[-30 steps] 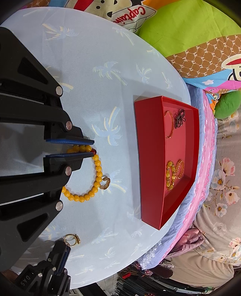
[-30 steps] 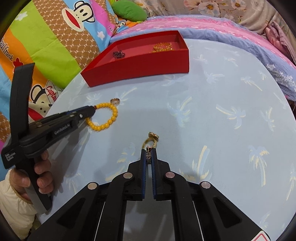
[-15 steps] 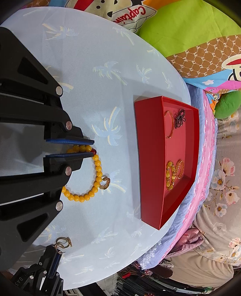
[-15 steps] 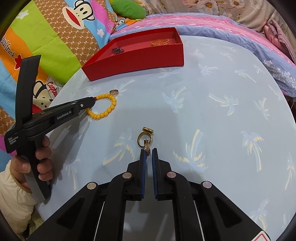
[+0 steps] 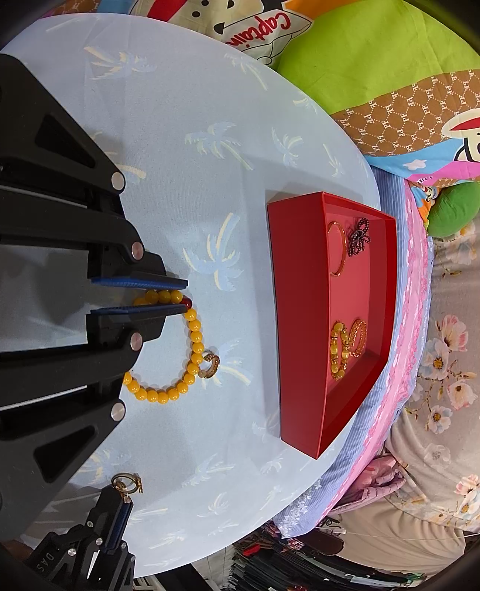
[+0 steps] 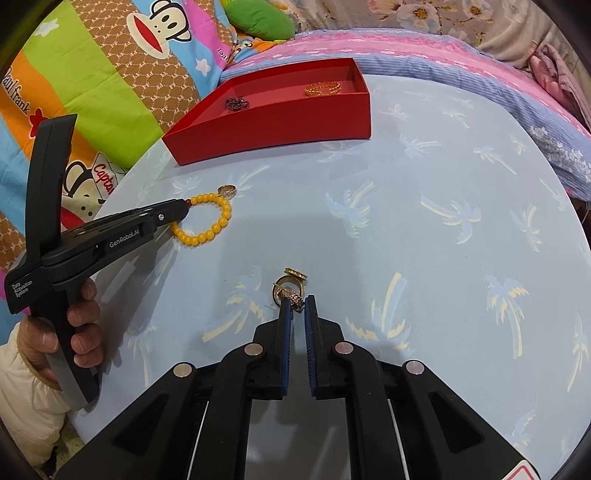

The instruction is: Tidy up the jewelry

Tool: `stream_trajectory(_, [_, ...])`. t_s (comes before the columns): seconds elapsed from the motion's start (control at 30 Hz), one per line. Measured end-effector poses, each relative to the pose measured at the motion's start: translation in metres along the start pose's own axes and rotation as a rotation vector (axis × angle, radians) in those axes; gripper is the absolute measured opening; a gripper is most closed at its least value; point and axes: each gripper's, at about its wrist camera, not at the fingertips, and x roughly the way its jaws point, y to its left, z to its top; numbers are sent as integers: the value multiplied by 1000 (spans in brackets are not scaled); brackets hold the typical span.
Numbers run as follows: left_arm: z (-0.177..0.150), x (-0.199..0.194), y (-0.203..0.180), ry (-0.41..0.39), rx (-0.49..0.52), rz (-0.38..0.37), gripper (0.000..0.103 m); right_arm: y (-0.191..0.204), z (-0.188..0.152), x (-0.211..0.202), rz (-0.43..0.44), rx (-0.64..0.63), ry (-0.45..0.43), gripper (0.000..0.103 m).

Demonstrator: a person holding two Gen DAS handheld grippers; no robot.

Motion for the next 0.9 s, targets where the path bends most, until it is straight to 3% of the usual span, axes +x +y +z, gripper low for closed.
stream_trajectory(0.17, [0, 0, 0, 0, -2, -2, 8, 4, 2, -2, -5, -27, 6, 5])
stream_trajectory(0.33, [0, 0, 0, -1, -2, -3, 8, 10, 12, -12, -97, -120, 59, 5])
stream_trajectory(0.43, [0, 0, 0, -1, -3, -3, 8, 11, 20, -14, -168, -179, 106, 5])
stream_trajectory(0.67, [0, 0, 1, -1, -2, -3, 8, 6, 17, 0, -242, -273, 247, 4])
stream_trajectory(0.9, [0, 0, 0, 0, -2, -3, 8, -4, 13, -6, -215, -245, 289, 0])
